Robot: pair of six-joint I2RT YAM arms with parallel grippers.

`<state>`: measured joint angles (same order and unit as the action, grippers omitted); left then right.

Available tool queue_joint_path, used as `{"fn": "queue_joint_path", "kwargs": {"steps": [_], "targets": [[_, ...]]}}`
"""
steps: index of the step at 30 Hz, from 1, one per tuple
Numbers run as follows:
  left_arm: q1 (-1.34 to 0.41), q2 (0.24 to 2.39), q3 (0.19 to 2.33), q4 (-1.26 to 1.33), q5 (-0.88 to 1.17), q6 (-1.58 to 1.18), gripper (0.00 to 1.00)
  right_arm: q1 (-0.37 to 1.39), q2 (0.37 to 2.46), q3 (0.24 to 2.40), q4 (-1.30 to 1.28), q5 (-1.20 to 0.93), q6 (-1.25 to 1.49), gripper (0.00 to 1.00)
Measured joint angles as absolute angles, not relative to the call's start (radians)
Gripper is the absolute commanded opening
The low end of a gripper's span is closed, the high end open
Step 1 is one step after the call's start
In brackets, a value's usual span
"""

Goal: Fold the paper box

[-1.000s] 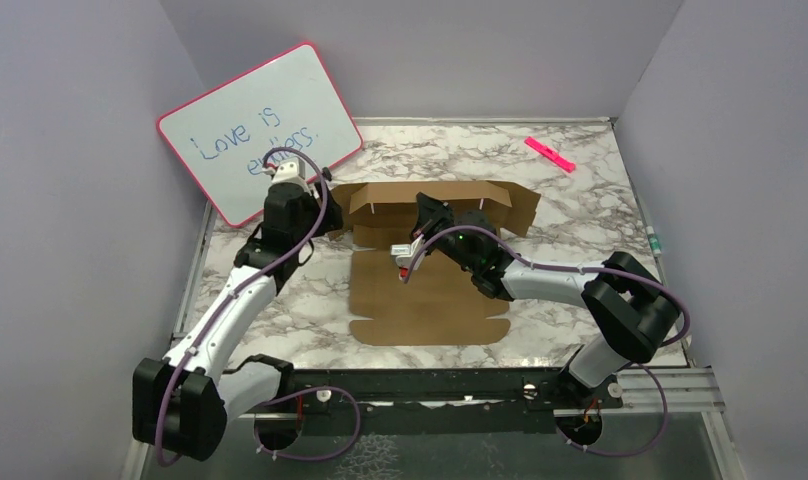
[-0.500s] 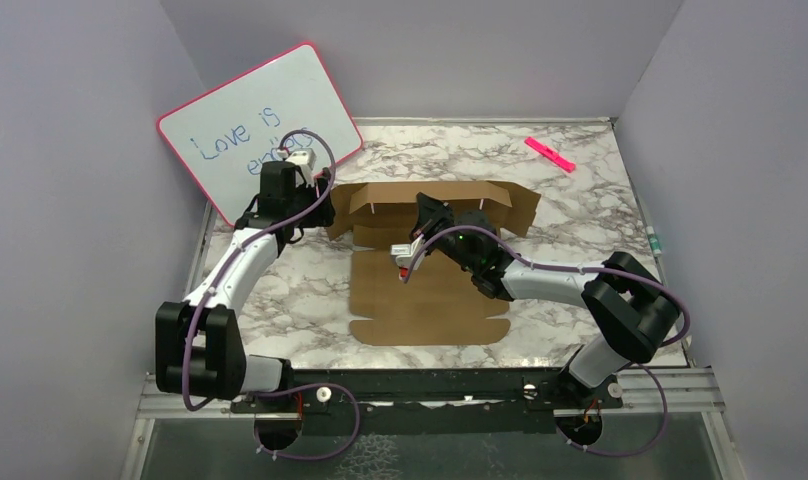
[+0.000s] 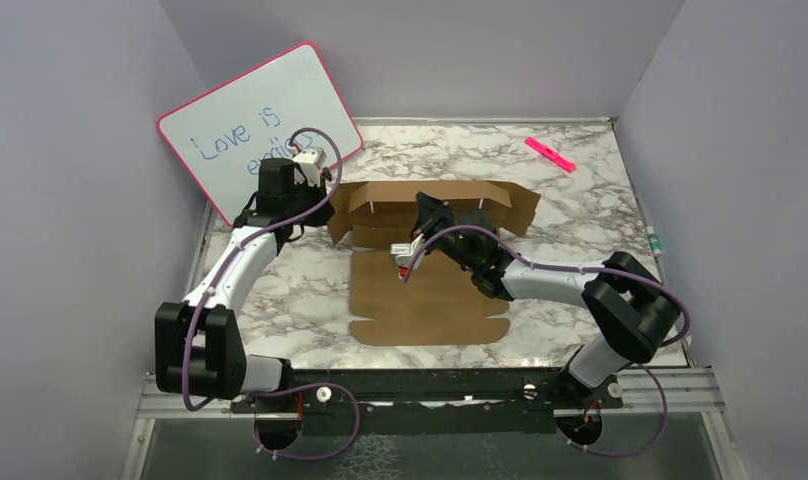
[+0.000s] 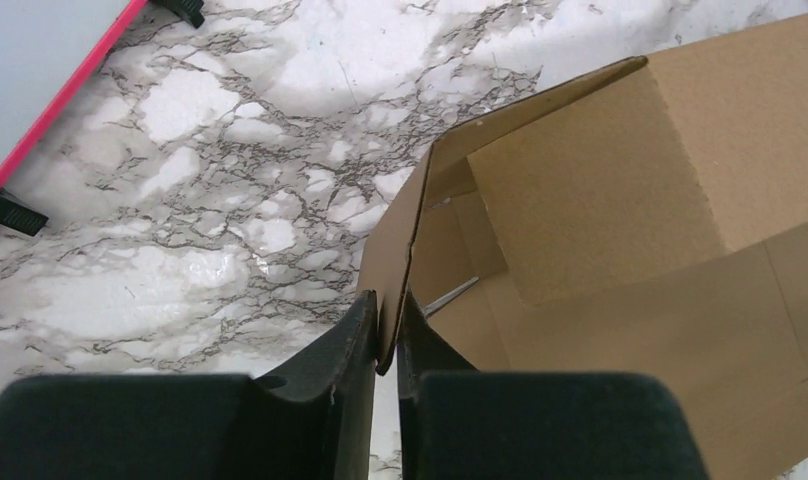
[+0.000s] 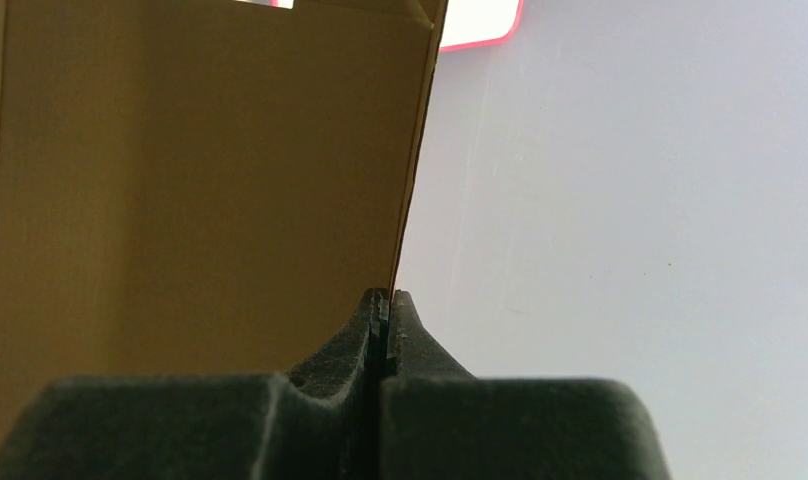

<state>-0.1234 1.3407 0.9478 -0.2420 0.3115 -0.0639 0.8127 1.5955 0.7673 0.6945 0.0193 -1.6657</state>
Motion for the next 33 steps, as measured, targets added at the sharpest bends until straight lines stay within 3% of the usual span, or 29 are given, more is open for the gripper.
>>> {"fn": "queue_joint_path", "kwargs": {"steps": [7,33], "targets": [[-0.129,1.267,0.907,-0.243,0.331,-0.089,0.04,0.813,1.596,0.768,0.710,0.019,-1.666,0.01],[-0.331,1.180,0.813,-0.226,0.215,-0.448,0.05,0.812,1.642,0.782,0.825,0.089,-1.685,0.01]]}}
